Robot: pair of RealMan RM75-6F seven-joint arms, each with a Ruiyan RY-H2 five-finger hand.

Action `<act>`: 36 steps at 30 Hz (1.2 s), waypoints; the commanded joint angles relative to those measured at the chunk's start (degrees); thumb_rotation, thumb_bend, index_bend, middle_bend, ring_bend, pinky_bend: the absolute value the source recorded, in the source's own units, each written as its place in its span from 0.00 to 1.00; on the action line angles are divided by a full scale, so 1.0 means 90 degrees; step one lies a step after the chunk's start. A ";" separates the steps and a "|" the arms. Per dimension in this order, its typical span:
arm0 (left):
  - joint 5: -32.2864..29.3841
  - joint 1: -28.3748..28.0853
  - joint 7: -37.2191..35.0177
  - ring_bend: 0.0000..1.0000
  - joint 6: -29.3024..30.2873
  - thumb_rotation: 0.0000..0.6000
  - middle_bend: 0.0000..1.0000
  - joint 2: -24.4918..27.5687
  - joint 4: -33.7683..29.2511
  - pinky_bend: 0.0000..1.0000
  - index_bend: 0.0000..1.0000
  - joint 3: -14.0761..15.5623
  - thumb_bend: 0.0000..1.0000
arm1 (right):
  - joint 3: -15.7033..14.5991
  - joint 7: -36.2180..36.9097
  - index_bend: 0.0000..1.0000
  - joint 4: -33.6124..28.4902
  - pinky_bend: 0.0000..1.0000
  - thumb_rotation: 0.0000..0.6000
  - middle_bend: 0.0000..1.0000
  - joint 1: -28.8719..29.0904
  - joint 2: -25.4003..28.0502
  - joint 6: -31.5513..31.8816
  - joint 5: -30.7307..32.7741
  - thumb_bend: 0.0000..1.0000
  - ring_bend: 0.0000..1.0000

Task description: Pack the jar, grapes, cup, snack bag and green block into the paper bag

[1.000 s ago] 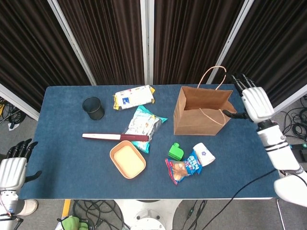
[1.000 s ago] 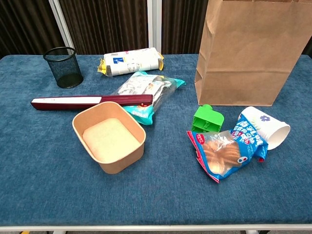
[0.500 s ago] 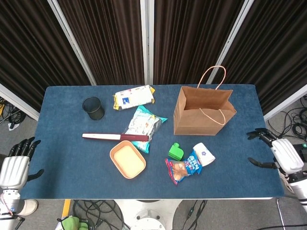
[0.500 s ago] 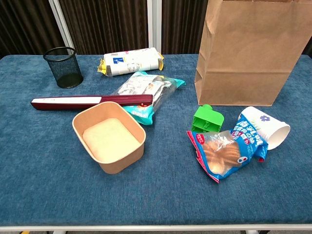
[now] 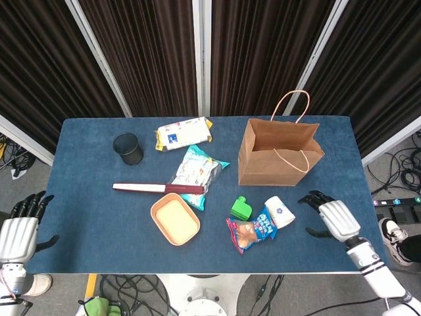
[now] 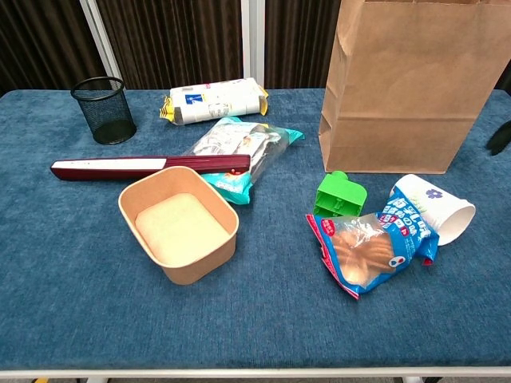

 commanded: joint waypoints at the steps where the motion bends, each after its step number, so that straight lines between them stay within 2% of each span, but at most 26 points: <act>1: -0.0012 0.0013 -0.0036 0.14 0.0002 1.00 0.20 -0.0013 0.0032 0.18 0.21 0.0005 0.07 | 0.0068 -0.0271 0.29 0.0326 0.32 1.00 0.25 0.0199 -0.0469 -0.0282 0.0147 0.09 0.13; 6: -0.0012 0.0020 -0.0136 0.14 -0.0010 1.00 0.20 -0.0038 0.0106 0.18 0.21 0.0008 0.07 | 0.0135 -0.0645 0.29 0.0867 0.31 1.00 0.25 0.0245 -0.1061 -0.0226 0.0221 0.09 0.12; 15: 0.0008 -0.0001 -0.0283 0.14 -0.0048 1.00 0.20 -0.0088 0.0223 0.18 0.21 0.0002 0.07 | 0.0153 -0.0552 0.30 0.1628 0.31 1.00 0.25 0.0329 -0.1815 -0.0206 0.0305 0.16 0.13; 18: 0.0019 0.0004 -0.0329 0.14 -0.0040 1.00 0.20 -0.0100 0.0260 0.18 0.21 0.0004 0.07 | 0.0166 -0.0500 0.36 0.1936 0.32 1.00 0.29 0.0339 -0.2055 -0.0041 0.0252 0.21 0.15; 21: 0.0020 0.0023 -0.0361 0.14 -0.0014 1.00 0.20 -0.0102 0.0283 0.18 0.21 0.0005 0.07 | 0.0186 -0.0479 0.46 0.2199 0.37 1.00 0.36 0.0328 -0.2219 0.0186 0.0193 0.33 0.21; 26: 0.0034 0.0047 -0.0390 0.13 0.0012 1.00 0.20 -0.0121 0.0308 0.18 0.21 0.0017 0.07 | 0.0200 -0.0378 0.67 0.2146 0.46 1.00 0.52 0.0310 -0.2098 0.0494 0.0111 0.44 0.34; 29: 0.0044 0.0047 -0.0392 0.14 0.0015 1.00 0.20 -0.0121 0.0313 0.18 0.21 0.0018 0.07 | 0.0234 -0.0402 0.71 0.1921 0.48 1.00 0.57 0.0274 -0.1870 0.0771 0.0043 0.45 0.38; 36: 0.0066 0.0042 -0.0376 0.14 0.0036 1.00 0.20 -0.0097 0.0287 0.18 0.21 0.0001 0.07 | 0.0360 -0.0326 0.72 0.0979 0.48 1.00 0.58 0.0139 -0.0956 0.1730 -0.0292 0.45 0.38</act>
